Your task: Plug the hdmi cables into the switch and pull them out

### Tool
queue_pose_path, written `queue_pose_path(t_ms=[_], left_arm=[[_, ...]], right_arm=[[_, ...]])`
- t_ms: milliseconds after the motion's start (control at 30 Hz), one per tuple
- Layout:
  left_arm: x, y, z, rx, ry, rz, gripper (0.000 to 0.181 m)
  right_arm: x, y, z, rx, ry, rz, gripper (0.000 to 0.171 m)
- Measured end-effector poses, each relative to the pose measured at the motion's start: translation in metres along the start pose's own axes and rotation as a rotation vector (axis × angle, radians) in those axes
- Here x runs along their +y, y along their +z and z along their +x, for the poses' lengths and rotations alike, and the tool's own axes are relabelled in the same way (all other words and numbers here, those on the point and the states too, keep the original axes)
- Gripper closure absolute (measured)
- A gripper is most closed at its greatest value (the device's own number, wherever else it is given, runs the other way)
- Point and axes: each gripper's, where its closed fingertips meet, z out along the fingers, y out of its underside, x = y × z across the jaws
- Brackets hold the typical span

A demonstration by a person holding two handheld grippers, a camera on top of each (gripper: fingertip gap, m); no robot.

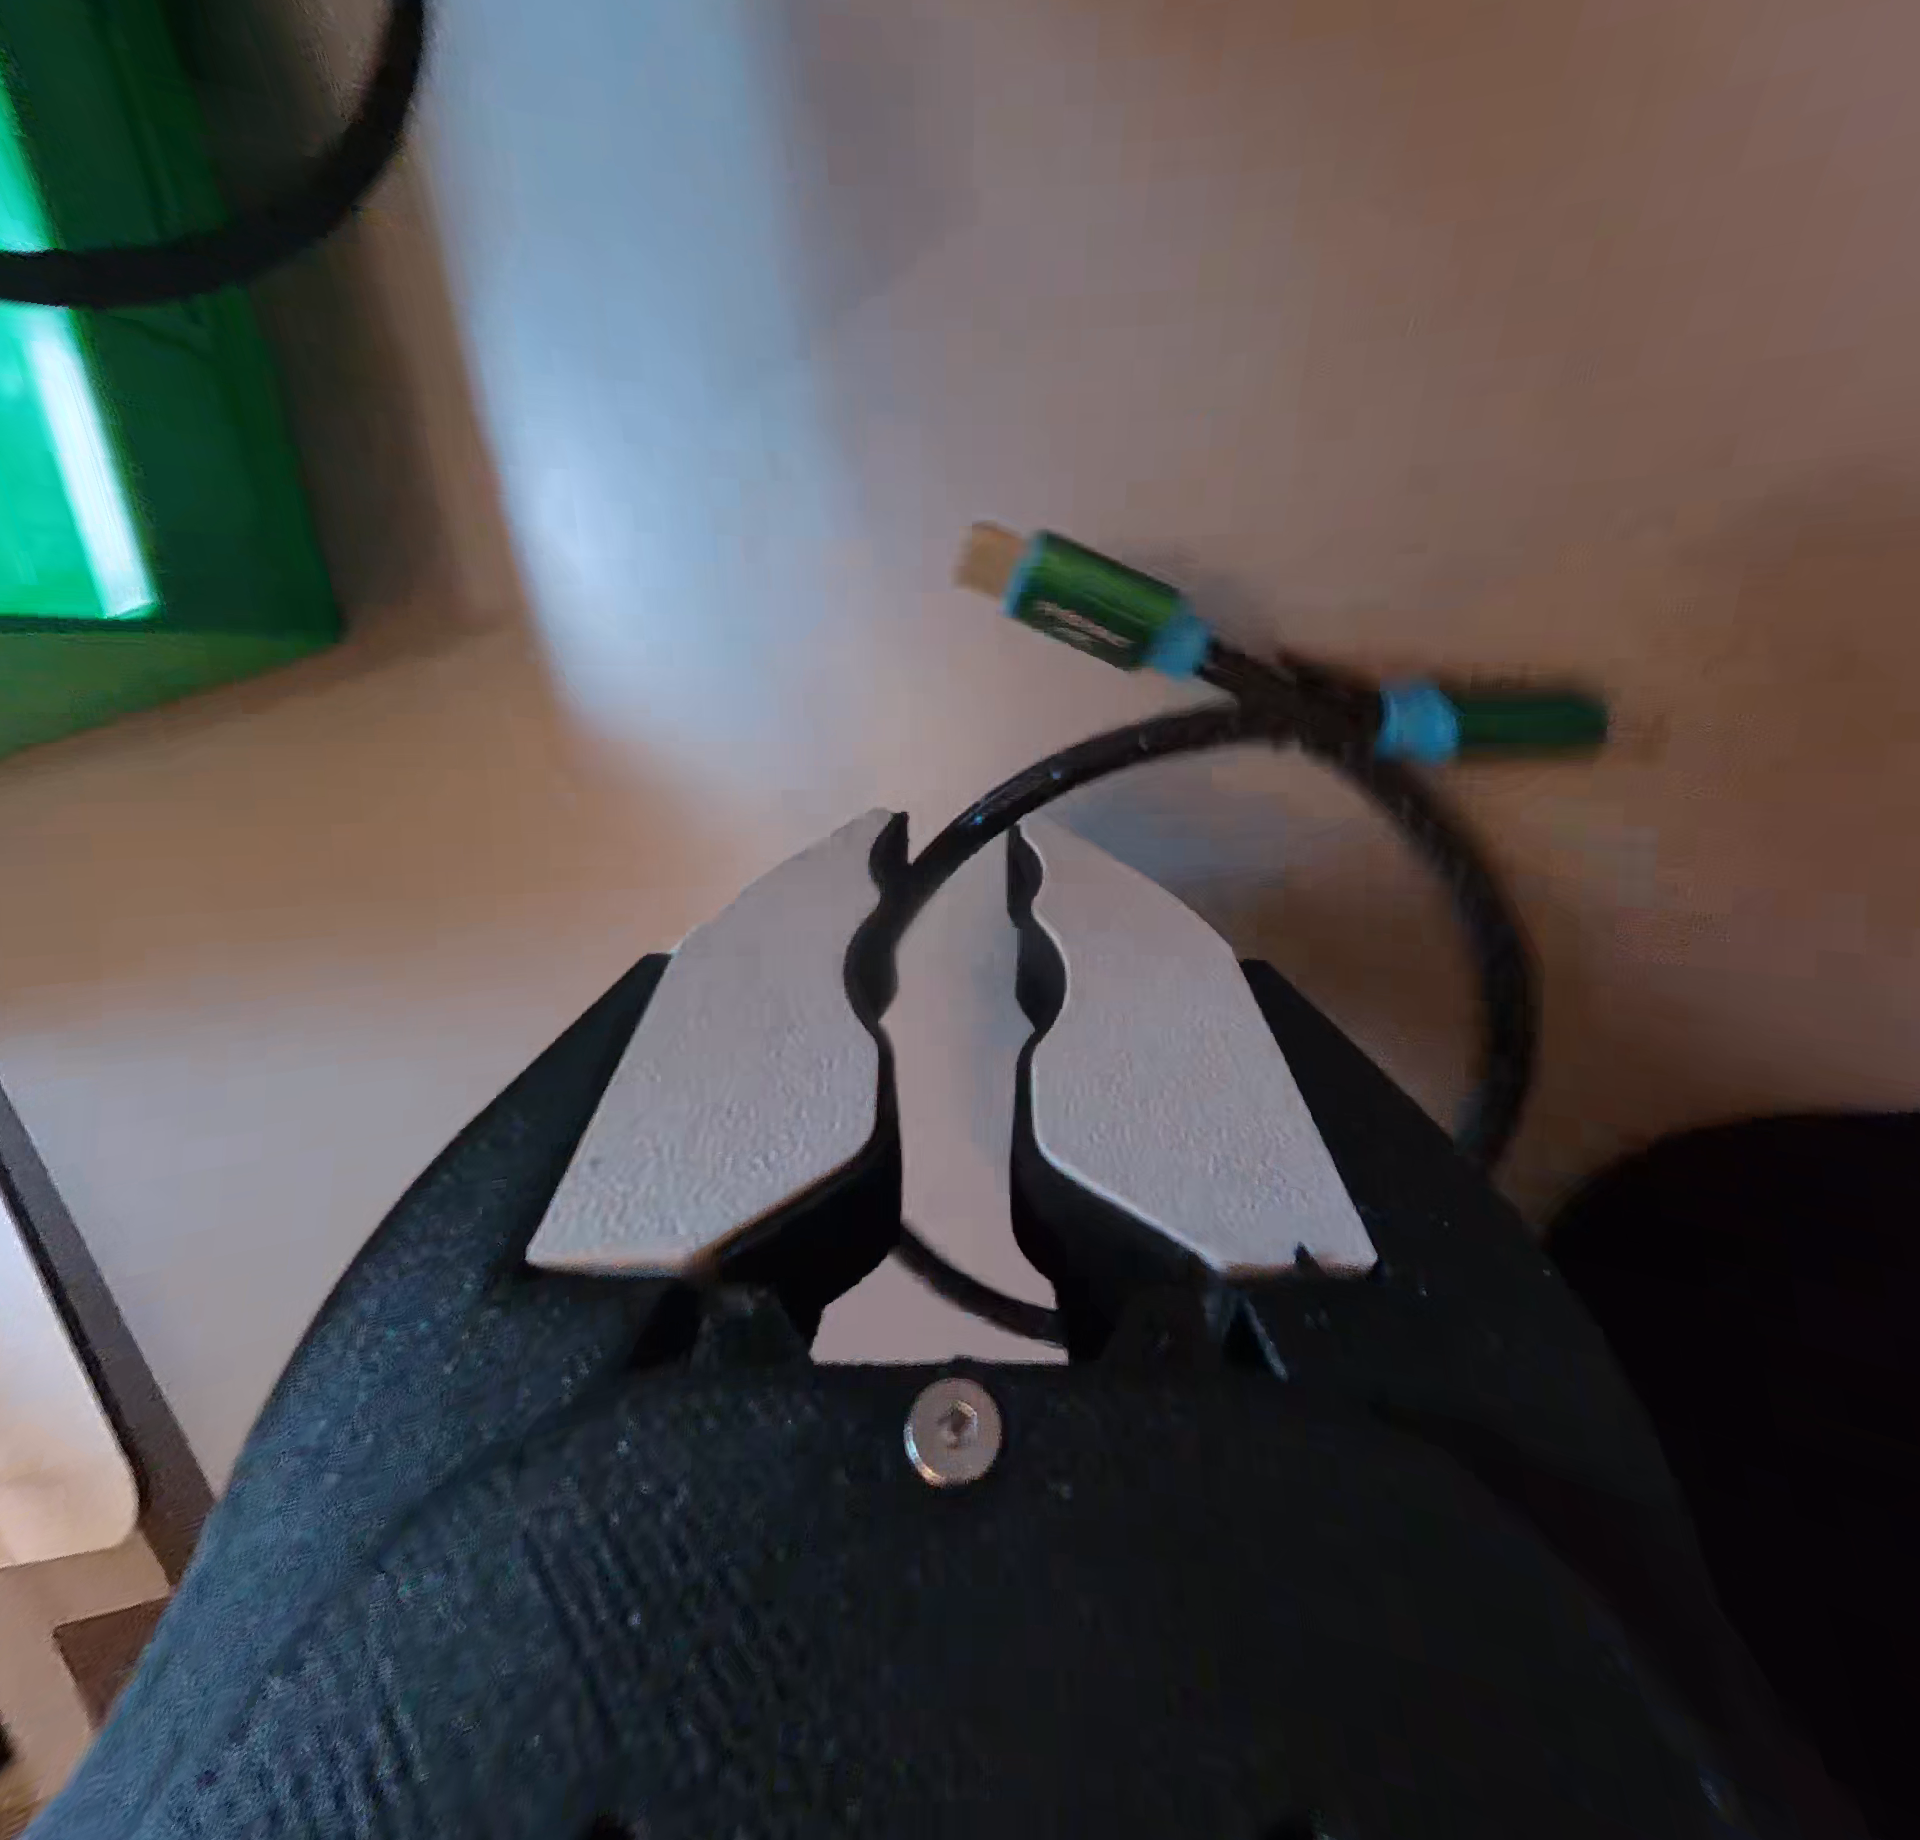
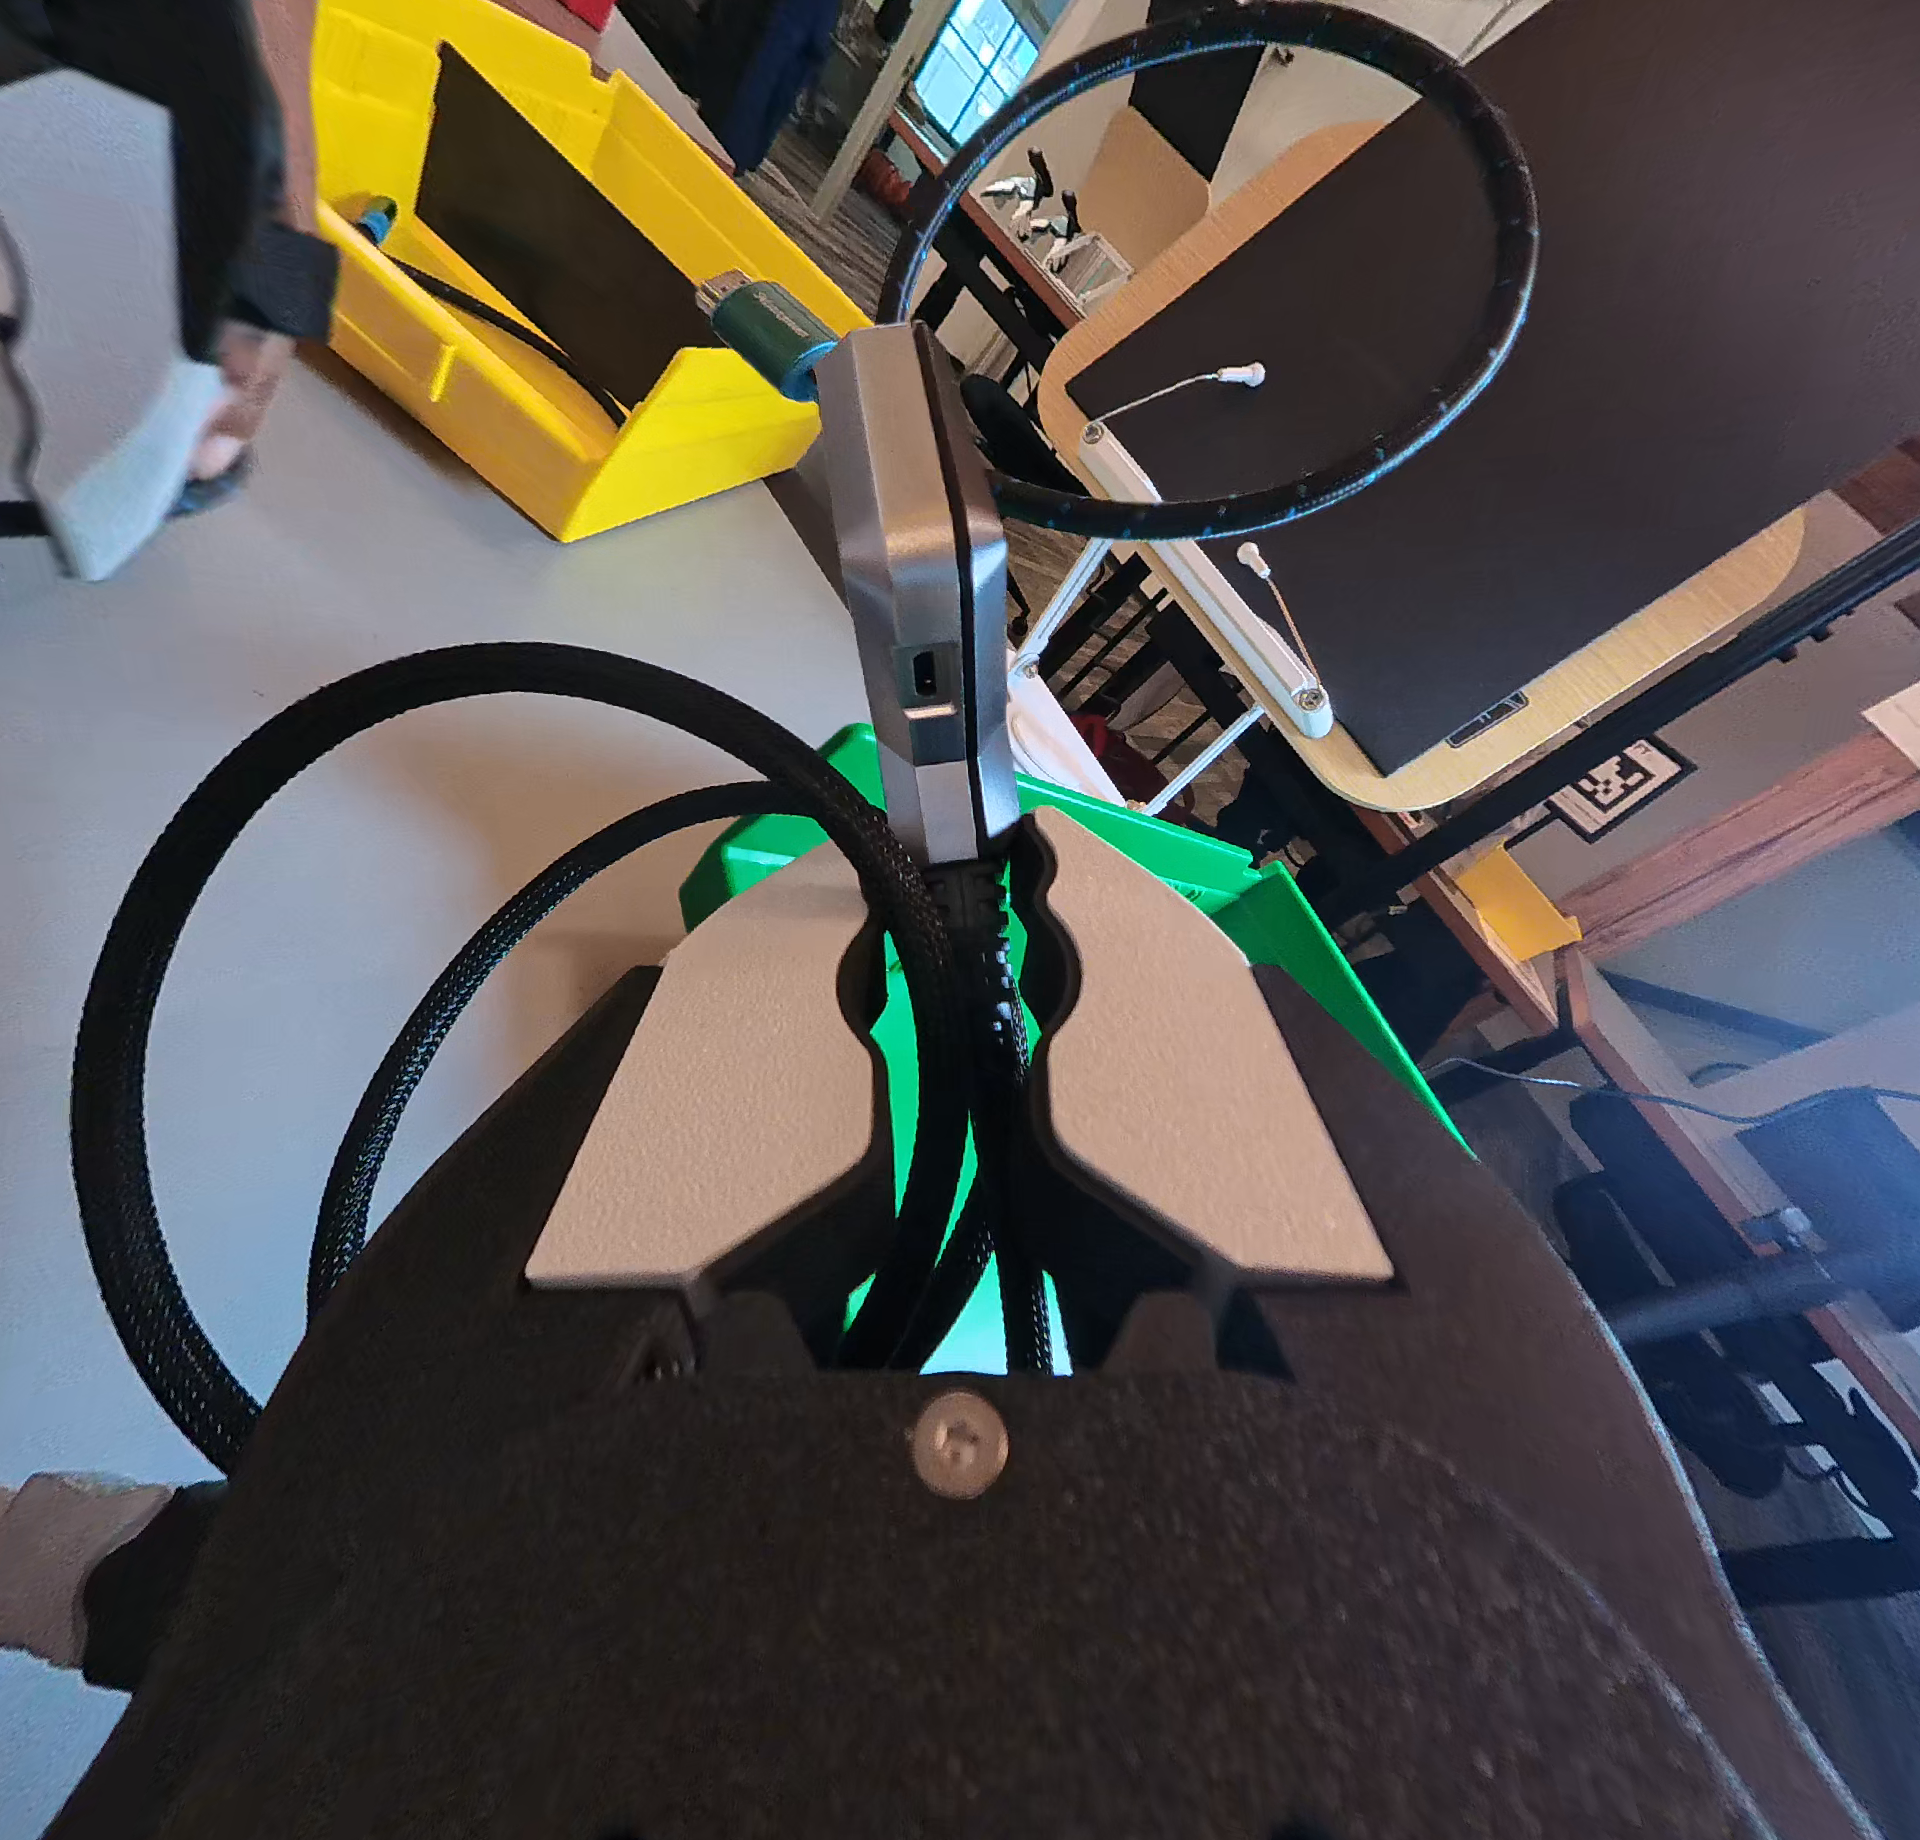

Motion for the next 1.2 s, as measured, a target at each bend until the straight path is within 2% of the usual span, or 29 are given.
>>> queue_pose_path(t_ms=[133,233,267,367,433,567,700,800,900,1100,1200], left_arm=[[-0.007,-0.006,-0.021,-0.022,-0.229,0.081,0.144],[-0.018,-0.006,-0.017,-0.062,-0.297,0.168,0.145],[-0.02,-0.006,-0.016,-0.084,-0.347,0.182,0.151],[-0.022,0.001,-0.012,-0.097,-0.662,0.204,0.153],[-0.026,0.007,-0.007,-0.069,-0.823,0.247,0.143],[-0.021,0.026,-0.019,-0.145,-0.978,0.255,0.118],[-0.026,0.041,-0.022,-0.172,-0.912,0.163,0.12],[-0.044,0.04,-0.021,-0.1,-0.896,0.2,0.121],[-0.054,0.036,-0.026,-0.046,-0.965,0.269,0.124],[-0.061,0.057,-0.025,-0.139,-0.945,0.15,0.102],[-0.065,0.064,-0.028,-0.188,-0.889,0.117,0.107]], right_arm=[[0.0,-0.002,0.003,0.011,0.0,-0.001,0.149],[0.0,-0.003,0.004,0.008,0.006,0.003,0.149],[0.0,-0.003,0.004,0.005,0.01,0.004,0.149],[0.001,-0.002,0.003,0.001,0.013,0.003,0.149],[0.0,-0.003,0.004,0.005,0.011,0.003,0.149],[-0.005,-0.004,0.006,0.014,0.018,0.014,0.149],[-0.005,-0.005,0.007,0.019,0.018,0.014,0.149],[-0.004,-0.006,0.01,0.027,0.019,0.012,0.149],[-0.004,-0.009,0.016,0.042,0.032,0.018,0.149],[-0.001,-0.011,0.022,0.062,0.05,0.008,0.149],[-0.002,-0.012,0.023,0.063,0.053,0.01,0.149]])
